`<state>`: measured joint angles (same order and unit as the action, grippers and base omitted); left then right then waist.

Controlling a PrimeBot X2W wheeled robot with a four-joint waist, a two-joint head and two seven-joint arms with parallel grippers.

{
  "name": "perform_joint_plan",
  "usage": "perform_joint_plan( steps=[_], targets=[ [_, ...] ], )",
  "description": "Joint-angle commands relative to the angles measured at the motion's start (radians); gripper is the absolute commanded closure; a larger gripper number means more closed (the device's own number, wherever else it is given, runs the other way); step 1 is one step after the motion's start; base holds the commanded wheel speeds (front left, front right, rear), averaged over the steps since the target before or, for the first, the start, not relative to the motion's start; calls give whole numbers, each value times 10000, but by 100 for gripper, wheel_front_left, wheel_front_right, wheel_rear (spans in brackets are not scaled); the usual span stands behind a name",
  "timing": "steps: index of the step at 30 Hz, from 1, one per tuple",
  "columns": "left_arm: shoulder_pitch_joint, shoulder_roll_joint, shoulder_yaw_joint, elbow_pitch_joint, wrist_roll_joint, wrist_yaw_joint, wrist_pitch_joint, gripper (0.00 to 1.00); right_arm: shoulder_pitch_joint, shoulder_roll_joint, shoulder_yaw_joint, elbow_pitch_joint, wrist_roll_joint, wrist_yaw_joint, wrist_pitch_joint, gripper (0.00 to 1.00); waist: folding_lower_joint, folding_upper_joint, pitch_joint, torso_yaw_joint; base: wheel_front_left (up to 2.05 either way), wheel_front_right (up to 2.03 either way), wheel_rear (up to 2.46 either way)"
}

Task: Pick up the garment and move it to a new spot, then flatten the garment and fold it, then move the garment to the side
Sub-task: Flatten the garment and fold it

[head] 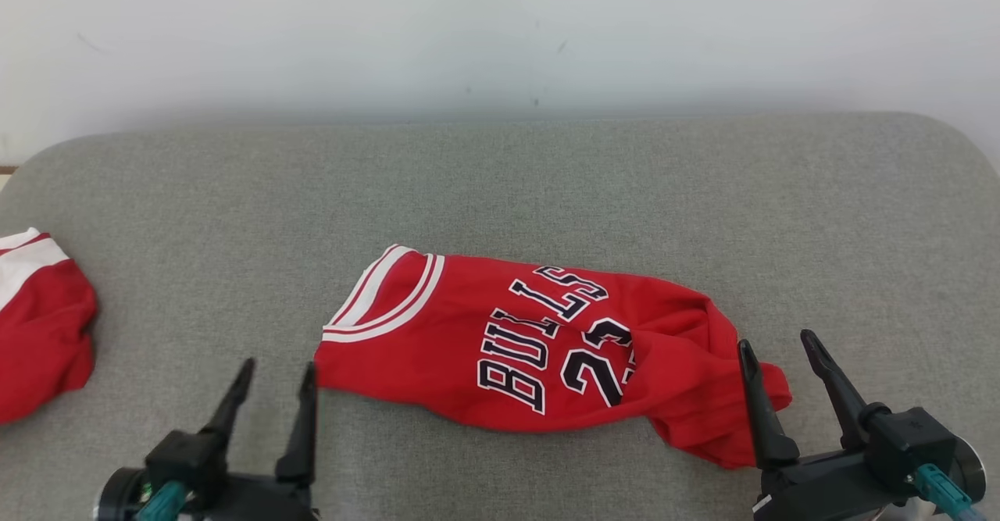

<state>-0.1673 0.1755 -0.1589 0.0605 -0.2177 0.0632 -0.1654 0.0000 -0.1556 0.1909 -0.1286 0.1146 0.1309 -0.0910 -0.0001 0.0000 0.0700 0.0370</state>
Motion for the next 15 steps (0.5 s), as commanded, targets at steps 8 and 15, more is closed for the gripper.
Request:
perform_joint_plan(
  steps=[8, 15],
  targets=[
    [-950, 227, -594, 1527, -585, -1032, 1538, 0, -231, -87, 280, 65, 169, -1, 12, 0, 1, 0, 289, -367, 0, 0, 0],
    [-1730, 347, -424, 3007, -990, -1263, 1879, 0, -354, 46, 295, 198, 259, -1, -90, 0, 1, 0, 621, -812, 0, 0, 0]
  ],
)
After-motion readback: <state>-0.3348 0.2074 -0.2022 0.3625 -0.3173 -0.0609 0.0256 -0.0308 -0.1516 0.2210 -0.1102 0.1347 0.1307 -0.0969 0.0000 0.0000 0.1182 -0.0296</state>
